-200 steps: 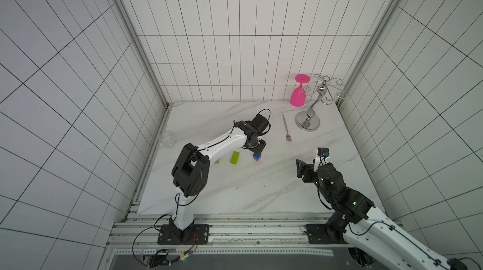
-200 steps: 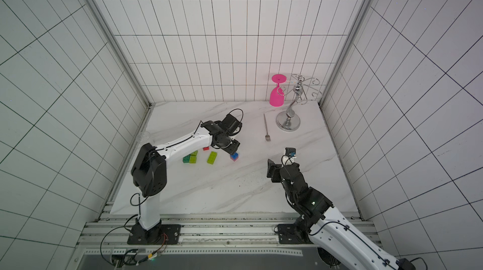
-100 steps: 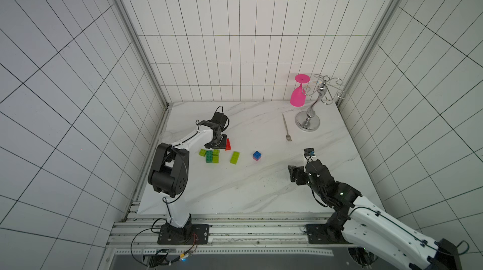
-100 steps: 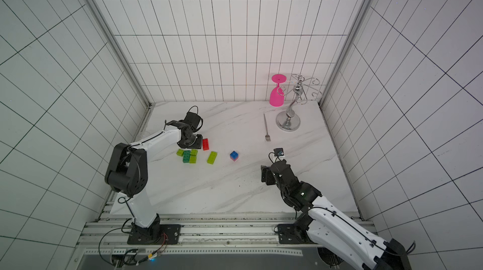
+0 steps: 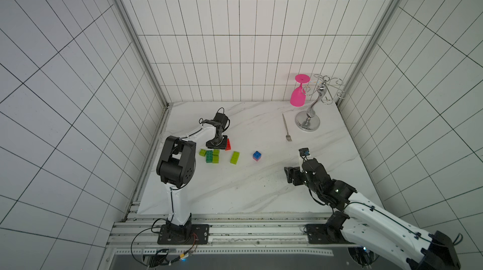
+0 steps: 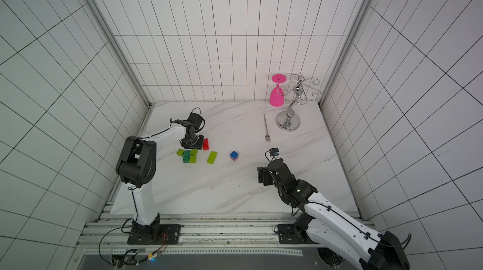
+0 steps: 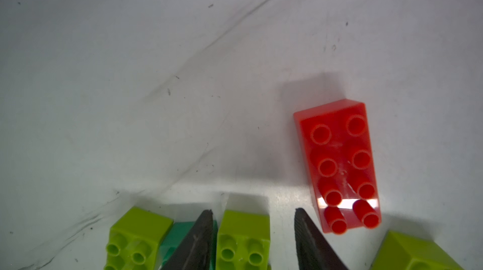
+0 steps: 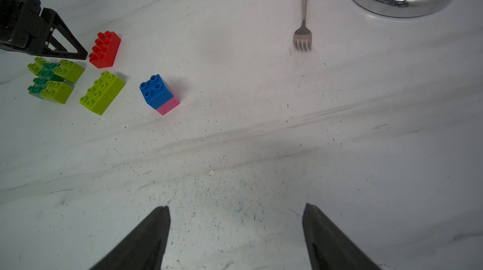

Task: Assemble a spoon with lego
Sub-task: Pick up the lego brick from the center of the board.

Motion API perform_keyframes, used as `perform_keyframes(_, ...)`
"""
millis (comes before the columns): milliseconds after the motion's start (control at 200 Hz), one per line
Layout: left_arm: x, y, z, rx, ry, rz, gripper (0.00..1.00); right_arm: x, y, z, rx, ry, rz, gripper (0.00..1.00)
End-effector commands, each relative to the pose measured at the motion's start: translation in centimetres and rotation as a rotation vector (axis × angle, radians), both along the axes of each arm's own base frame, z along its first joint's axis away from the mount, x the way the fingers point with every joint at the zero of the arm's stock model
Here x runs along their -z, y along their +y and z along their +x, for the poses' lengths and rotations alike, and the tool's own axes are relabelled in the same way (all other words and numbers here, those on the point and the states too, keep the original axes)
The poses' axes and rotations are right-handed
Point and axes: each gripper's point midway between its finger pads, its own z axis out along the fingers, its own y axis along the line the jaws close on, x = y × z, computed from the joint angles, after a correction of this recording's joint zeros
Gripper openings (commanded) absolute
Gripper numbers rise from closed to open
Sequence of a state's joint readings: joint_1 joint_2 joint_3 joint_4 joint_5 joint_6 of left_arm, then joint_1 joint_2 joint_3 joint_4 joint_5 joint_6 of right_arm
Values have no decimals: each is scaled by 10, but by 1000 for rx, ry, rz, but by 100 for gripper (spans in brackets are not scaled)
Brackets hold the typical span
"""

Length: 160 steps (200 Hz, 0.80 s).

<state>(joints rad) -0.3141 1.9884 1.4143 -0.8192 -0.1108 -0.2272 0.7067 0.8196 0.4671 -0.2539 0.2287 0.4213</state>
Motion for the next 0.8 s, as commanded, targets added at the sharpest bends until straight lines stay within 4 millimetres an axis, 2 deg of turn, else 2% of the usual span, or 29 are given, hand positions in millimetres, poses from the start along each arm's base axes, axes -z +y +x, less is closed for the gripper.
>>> perform_keyframes(0,4,-2,5,9,4,4,48,-24,8,9,-11,-47,39,83)
perform_keyframes(190,13,12,-7,-45,24,52,49,-22,9,10,-12,-41,34,83)
perform_keyframes(465,12,5,-24,-52,24,-6,48,-19,10,11,-10,-35,25,83)
perform_keyframes(640,12,4,-31,-56,27,-1,39,-18,9,11,-8,-34,22,83)
perform_keyframes(795,2,2,-24,-46,-19,16,30,-17,9,12,-6,-32,18,83)
